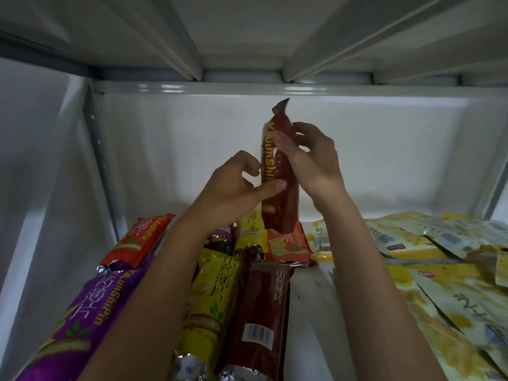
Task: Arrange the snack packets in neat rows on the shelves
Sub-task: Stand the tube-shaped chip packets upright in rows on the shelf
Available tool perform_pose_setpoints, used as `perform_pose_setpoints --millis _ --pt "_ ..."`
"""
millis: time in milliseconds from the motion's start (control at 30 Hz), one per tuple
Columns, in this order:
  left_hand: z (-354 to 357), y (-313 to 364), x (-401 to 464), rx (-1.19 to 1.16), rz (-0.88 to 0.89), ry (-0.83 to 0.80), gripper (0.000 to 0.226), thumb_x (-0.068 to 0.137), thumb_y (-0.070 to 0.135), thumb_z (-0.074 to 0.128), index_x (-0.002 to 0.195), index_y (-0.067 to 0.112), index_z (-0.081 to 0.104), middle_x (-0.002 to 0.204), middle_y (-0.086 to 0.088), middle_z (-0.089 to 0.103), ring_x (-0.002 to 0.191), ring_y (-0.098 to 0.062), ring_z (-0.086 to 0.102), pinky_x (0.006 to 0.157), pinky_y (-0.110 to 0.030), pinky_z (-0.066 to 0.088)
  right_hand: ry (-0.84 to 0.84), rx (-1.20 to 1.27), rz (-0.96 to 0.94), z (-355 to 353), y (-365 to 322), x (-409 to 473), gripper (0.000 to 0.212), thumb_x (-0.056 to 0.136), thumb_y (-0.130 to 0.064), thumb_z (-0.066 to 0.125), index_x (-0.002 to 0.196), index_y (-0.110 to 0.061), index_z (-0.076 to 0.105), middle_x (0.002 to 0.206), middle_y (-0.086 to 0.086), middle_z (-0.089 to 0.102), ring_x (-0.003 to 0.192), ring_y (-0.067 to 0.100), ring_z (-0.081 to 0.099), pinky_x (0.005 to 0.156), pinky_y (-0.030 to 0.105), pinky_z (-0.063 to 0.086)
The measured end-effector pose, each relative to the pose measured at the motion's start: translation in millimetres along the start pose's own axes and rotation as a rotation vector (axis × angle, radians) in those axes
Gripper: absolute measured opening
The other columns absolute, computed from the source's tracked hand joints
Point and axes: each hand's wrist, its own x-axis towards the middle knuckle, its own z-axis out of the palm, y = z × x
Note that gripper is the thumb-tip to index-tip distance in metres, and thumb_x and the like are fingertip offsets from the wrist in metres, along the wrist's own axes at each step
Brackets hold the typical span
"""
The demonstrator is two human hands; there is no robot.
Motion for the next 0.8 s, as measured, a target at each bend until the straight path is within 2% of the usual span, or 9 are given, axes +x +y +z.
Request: perform_pose_setpoints --millis 100,200,267,333,433,533,600,700,800 --pt "-10.2 0.7 -1.2 -0.113 -0.062 -0.028 0.035 0.097 0.056 0.064 0.116 0.027 0.065 0.121 0.011 0.067 0.105 -0.010 0.068 0.091 -0.037 0.057 -0.060 0.144 0.073 -8.8 1.3 4.3 0.036 0.094 -0.052 0.060 0.112 -0.023 0.073 0.104 -0.002 0.079 0.096 0.020 0.076 0.095 0.046 0.058" --pt "-11.9 3.3 -0.2 -0.185 -0.124 0.001 0.045 0.101 0.062 0.048 0.120 0.025 0.066 0.120 0.004 0.072 0.112 -0.014 0.068 0.104 -0.045 0.054 -0.194 0.389 0.159 -9.7 -4.6 1.1 0.038 0.109 -0.040 0.044 0.121 -0.015 0.070 0.109 0.003 0.079 0.101 0.021 0.076 0.094 0.043 0.057" --pt "-10.4 6.5 0.3 -0.362 -0.171 -0.025 0.046 0.104 0.058 0.047 0.120 0.021 0.069 0.112 -0.001 0.077 0.107 -0.019 0.073 0.101 -0.043 0.057 -0.207 0.417 0.159 -7.1 -5.2 0.7 0.038 0.111 -0.039 0.040 0.119 -0.016 0.070 0.110 0.002 0.078 0.102 0.016 0.075 0.095 0.039 0.055" --pt "-10.6 6.6 0.3 -0.494 -0.180 -0.020 0.045 0.105 0.050 0.053 0.114 0.010 0.072 0.096 0.001 0.079 0.094 -0.019 0.075 0.091 -0.039 0.059 -0.198 0.349 0.152 -5.5 -8.9 -0.3 0.037 0.112 -0.038 0.038 0.116 -0.017 0.069 0.103 -0.004 0.077 0.088 0.006 0.074 0.084 0.029 0.054" --pt "-12.0 3.4 -1.1 -0.510 -0.129 0.046 0.036 0.101 0.039 0.065 0.101 0.003 0.067 0.081 0.003 0.075 0.078 -0.015 0.073 0.076 -0.035 0.060 -0.125 0.250 0.081 -10.7 -8.8 2.6 0.030 0.108 -0.037 0.051 0.104 -0.017 0.072 0.093 -0.007 0.078 0.086 0.009 0.075 0.087 0.032 0.057" --pt "-14.1 4.0 -0.6 -0.459 -0.125 0.087 0.037 0.094 0.029 0.076 0.113 0.000 0.063 0.102 -0.005 0.077 0.086 -0.016 0.078 0.074 -0.035 0.064 -0.129 0.200 0.012 -13.7 -6.6 3.1 0.025 0.104 -0.032 0.062 0.097 -0.013 0.076 0.097 0.002 0.079 0.096 0.023 0.075 0.096 0.043 0.059" --pt "-16.2 3.1 -0.1 -0.437 -0.152 0.024 0.038 0.093 0.032 0.077 0.119 0.009 0.062 0.111 -0.001 0.076 0.095 -0.013 0.077 0.077 -0.033 0.061 -0.112 0.175 -0.025 -12.7 -3.5 2.5 0.024 0.103 -0.026 0.064 0.098 -0.007 0.077 0.099 0.010 0.079 0.097 0.026 0.075 0.096 0.049 0.060" --pt "-17.9 3.4 -1.6 -0.488 -0.148 -0.034 0.036 0.099 0.046 0.065 0.125 0.021 0.065 0.118 0.006 0.077 0.110 -0.013 0.073 0.094 -0.038 0.057 -0.111 0.184 -0.029 -10.6 -4.2 0.8 0.018 0.100 -0.020 0.070 0.091 -0.005 0.077 0.092 0.009 0.079 0.085 0.019 0.077 0.084 0.038 0.064" --pt "-18.7 5.3 -2.7 -0.509 -0.112 0.061 0.033 0.104 0.046 0.057 0.118 0.020 0.072 0.111 0.007 0.079 0.105 -0.012 0.075 0.092 -0.035 0.059 -0.114 0.214 -0.045 -8.9 -6.4 -1.4 0.012 0.096 -0.018 0.075 0.086 -0.012 0.077 0.086 0.005 0.079 0.080 0.015 0.076 0.078 0.033 0.064"
